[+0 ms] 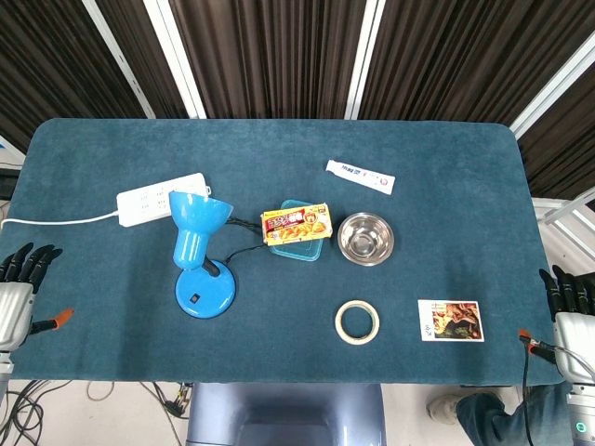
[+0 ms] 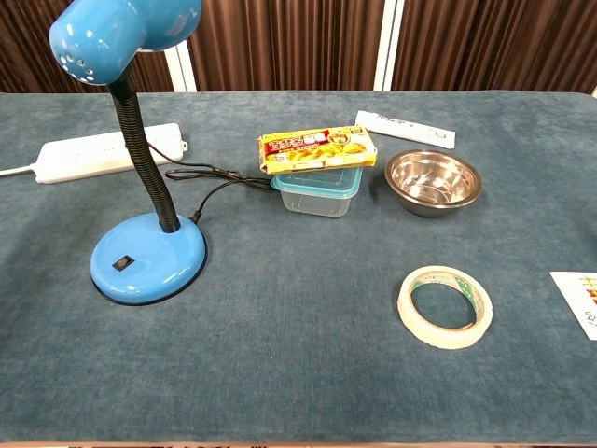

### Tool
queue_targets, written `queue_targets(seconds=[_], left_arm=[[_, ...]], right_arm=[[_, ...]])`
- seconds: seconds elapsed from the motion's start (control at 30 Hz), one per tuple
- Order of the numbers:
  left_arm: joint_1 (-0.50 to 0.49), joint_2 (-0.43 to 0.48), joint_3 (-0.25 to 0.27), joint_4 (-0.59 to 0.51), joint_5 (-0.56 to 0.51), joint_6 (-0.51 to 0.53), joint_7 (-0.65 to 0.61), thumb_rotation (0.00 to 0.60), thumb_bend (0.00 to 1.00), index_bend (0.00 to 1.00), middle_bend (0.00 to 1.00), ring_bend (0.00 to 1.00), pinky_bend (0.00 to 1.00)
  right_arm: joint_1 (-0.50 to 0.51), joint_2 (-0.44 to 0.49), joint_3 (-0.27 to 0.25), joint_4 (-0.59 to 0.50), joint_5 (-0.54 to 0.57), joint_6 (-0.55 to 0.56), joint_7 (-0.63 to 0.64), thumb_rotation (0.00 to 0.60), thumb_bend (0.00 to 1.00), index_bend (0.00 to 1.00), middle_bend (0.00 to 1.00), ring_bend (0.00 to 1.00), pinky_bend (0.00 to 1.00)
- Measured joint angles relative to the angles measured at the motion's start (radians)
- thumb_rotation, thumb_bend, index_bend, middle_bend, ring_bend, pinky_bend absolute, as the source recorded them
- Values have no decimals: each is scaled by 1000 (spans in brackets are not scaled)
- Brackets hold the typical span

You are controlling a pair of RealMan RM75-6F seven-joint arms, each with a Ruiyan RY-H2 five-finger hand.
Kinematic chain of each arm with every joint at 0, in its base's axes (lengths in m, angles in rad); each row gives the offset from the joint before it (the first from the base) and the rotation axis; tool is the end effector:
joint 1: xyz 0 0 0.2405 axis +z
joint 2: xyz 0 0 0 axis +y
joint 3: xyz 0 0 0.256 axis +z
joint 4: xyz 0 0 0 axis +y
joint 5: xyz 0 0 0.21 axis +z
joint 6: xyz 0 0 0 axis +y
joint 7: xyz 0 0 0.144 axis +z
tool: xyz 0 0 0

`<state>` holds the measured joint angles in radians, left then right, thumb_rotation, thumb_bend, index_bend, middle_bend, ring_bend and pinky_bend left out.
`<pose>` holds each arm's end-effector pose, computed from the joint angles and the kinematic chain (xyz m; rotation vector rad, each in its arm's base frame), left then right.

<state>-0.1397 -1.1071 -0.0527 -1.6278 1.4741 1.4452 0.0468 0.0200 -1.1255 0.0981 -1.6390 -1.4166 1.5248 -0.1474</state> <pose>-0.3037 0.1983 0.1580 -1.4283 -0.8745 -0.8829 -0.3216 -0.1692 0.1710 1.2693 -0.8334 0.7796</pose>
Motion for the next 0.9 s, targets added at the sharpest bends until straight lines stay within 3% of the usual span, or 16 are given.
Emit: queue_targets(seconds=[0.23, 0.4, 0.5, 0.63, 0.73, 0.9], left_arm=[[-2, 0, 2, 0, 4, -3, 2, 600, 116, 134, 122, 38, 138], [-3, -6, 2, 7, 26, 9, -1, 600, 159, 145, 210, 159, 291], [-6, -14, 6, 16, 55, 18, -13, 600, 273, 172, 317, 296, 443], [-19, -27, 20, 31, 111, 17, -40, 600, 503, 212, 562, 541, 677], [-40, -43, 31, 44, 155, 4, -46, 600, 606, 224, 671, 632, 749], [-87, -67, 51, 51, 196, -72, -30, 600, 665, 233, 766, 708, 793]], right_arm=[[0, 1, 0, -1, 2, -1, -1, 600, 263, 28, 46, 49, 0], [0, 1, 0, -3, 1, -1, -1, 600, 263, 28, 46, 49, 0], [0, 1, 1, -4, 4, -2, 1, 600, 262, 28, 46, 49, 0], [0, 2, 2, -4, 9, -5, 2, 600, 263, 28, 46, 49, 0], [0, 2, 1, -6, 9, -6, 1, 600, 263, 28, 46, 49, 0], [-1, 2, 1, -7, 12, -4, -4, 600, 263, 28, 46, 50, 0]])
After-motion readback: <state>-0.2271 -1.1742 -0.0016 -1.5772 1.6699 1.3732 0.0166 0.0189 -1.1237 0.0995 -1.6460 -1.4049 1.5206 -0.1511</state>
